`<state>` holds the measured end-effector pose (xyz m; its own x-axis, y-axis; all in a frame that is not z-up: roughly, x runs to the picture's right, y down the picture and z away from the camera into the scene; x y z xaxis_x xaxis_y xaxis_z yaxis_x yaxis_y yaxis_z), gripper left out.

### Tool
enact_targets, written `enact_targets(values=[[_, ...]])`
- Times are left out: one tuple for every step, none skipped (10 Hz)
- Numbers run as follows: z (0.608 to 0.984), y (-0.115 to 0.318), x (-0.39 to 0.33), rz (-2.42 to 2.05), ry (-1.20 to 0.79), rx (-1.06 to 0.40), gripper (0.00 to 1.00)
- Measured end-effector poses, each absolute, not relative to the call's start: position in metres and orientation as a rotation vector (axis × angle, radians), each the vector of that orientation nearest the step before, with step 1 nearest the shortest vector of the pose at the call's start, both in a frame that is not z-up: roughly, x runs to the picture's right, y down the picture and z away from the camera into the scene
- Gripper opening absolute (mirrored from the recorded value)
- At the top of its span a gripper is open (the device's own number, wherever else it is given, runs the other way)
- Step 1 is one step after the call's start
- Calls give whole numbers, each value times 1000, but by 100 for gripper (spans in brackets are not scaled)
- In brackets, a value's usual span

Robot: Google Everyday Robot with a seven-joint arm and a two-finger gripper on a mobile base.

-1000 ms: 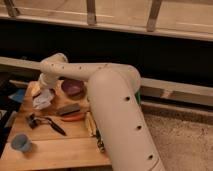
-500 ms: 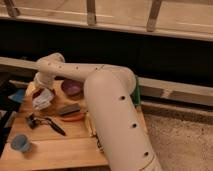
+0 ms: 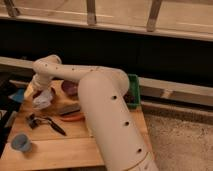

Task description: Wipe table surface with towel

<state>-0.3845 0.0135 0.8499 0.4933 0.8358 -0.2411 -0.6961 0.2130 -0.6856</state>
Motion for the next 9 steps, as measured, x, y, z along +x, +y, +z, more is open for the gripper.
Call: enact_targets(values=[[852,17,-385,1069,-187,-839,80],[853,19,-385,1068,-180,-841,80],[855,19,-383,1070,-175,-842,80],[856,20,-382,1071,-171,-844,80],[858,22,-381,1071,-164,-846,80],[861,26,-382,1068,-154,-852,80],[864,28,-383,1065,-143,-855,80],[866,31,-383,1062,-132,-856,80],[867,33,-381,1062,-122,-855,80]])
